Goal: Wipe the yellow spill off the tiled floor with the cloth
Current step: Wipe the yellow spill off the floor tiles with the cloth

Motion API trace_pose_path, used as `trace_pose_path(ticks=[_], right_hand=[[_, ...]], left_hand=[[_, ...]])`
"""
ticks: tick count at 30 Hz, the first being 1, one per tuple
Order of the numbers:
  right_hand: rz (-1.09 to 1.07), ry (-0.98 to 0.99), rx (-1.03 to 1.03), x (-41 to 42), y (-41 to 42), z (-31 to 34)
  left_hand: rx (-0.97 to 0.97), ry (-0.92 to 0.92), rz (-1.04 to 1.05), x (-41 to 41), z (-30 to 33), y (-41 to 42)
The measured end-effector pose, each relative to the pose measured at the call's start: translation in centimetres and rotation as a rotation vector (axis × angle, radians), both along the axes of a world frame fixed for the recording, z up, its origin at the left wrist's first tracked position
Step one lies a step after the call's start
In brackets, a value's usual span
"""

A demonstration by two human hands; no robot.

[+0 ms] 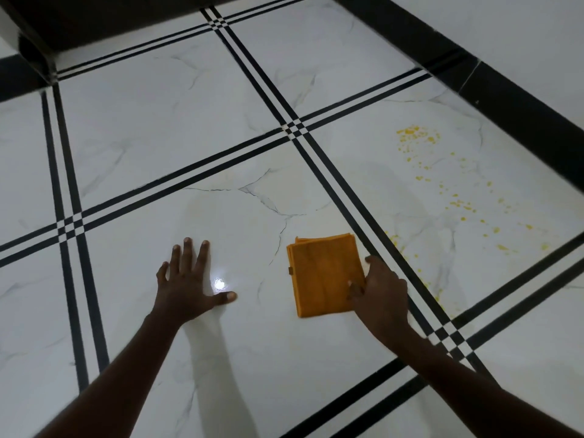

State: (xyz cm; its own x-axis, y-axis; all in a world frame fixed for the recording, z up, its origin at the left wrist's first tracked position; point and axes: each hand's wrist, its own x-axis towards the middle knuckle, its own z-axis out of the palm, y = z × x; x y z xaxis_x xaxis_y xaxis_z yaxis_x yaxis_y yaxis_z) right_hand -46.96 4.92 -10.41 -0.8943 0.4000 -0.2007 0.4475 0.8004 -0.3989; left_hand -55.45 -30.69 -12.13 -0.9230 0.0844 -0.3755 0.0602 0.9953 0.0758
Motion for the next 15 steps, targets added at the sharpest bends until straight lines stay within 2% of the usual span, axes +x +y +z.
trace_pose_path(ticks=[3,7,9,11,15], right_hand=[[-0.079,-0.075,-0.07,-0.7,-0.3,0.2],[-0.121,-0.22,-0.283,-2.7,-0.7,0.9],[-0.098,-0.142,-0.419,-3.6,-0.3,2.3],[-0.029,-0.036,-0.47,-4.7,0.8,4.6],[0.215,0.152,-0.296,-7.6,3.0,9.8]], left_hand=[[-0.012,0.08,-0.09,0.6,0.8,0.8],[0.101,0.168,-0.27,-0.2,1.9,4.5],[0.141,0.192,-0.306,-0.7,2.6,7.6],[0.141,0.127,-0.261,-1.0,3.2,10.7],[0.062,-0.046,-0.214,-0.6,2.3,13.9]])
